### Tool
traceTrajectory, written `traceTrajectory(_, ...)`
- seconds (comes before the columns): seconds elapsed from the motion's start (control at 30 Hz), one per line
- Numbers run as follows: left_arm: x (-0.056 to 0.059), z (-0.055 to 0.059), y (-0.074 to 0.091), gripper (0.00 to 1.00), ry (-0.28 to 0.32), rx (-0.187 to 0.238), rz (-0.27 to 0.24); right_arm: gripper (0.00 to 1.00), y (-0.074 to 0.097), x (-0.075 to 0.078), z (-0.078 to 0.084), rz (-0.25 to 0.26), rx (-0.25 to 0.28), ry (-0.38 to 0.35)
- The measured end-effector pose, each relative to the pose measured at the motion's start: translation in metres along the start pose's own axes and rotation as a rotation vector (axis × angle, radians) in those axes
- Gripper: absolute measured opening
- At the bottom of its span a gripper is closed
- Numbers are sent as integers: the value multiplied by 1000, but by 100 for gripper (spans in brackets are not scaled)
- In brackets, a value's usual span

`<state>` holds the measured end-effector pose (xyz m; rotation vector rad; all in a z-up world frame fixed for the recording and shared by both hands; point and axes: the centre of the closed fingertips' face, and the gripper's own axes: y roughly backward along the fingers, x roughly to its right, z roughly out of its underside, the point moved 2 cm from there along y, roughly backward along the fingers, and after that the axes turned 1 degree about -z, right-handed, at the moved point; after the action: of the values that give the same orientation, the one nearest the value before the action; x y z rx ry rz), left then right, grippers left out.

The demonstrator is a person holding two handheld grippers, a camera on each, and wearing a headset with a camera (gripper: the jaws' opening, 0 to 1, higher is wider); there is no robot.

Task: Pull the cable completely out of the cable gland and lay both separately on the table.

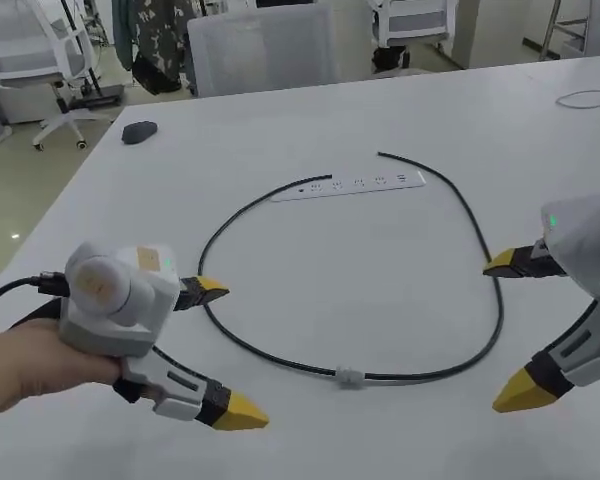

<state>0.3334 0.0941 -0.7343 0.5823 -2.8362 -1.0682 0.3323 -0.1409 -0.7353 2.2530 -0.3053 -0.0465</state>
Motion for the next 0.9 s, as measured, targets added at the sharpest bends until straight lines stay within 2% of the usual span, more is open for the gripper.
traceTrajectory(0.2,1,5,-1,100,-19,-21,1,99,-2,0,2,-9,-8,0)
traceTrajectory(0.47,0,8,-3,100,-10,-25,7,99,-3,-1,7,-15,-27,0)
traceTrajectory(0.53,2,6,-4,100,13,-15,20,99,-3,-1,7,-15,-27,1)
traceTrajectory(0.63,5,3,-4,100,-6,1,31,99,-3,-1,7,-16,-30,1)
traceTrajectory(0.9,3,2,-4,100,-13,1,21,99,-4,-2,5,-14,-34,14)
